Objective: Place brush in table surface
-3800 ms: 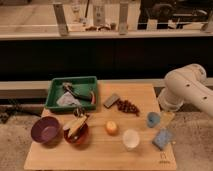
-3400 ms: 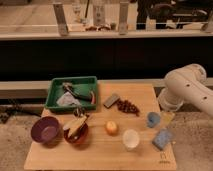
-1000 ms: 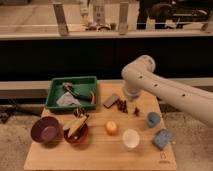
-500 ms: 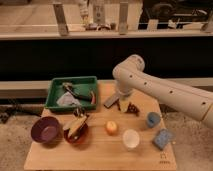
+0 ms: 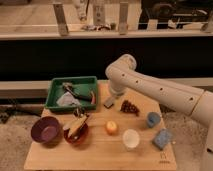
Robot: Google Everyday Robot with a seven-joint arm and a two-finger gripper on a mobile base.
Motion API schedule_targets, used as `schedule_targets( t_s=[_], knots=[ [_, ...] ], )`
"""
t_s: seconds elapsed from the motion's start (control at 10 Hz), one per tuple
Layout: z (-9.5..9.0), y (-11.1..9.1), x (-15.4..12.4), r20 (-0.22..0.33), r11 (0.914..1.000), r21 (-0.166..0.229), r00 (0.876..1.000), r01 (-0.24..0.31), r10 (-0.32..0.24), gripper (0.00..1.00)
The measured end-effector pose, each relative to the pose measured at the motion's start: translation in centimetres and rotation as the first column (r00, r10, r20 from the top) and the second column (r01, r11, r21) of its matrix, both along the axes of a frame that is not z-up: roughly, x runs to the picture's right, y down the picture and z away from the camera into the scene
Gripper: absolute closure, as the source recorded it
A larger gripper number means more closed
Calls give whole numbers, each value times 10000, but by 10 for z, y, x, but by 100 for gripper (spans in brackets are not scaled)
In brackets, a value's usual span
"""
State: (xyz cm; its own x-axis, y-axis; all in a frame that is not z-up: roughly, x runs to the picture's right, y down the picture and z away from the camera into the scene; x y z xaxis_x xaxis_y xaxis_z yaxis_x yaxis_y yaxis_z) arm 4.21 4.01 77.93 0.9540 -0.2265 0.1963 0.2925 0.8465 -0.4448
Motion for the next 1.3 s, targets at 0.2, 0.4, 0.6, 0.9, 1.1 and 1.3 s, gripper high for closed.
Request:
schedule_targets(
  t_s=[0.2,0.4,0.6,0.9,1.1,1.3],
  knots=[
    [3,2,-1,119,10000,-25,9999,-31,31,20],
    [4,6,-2,163,10000,-21,9998,-78,79,20],
    [16,-1,-15,352,10000,-9,9994,66,-66,20],
    [29,-8,-24,514,9998,28,9985,190,-192,20],
    [29,-4,-29,615,9999,3,9980,169,-169,20],
    [39,-9,-37,800,9996,11,9964,276,-276,20]
  ],
)
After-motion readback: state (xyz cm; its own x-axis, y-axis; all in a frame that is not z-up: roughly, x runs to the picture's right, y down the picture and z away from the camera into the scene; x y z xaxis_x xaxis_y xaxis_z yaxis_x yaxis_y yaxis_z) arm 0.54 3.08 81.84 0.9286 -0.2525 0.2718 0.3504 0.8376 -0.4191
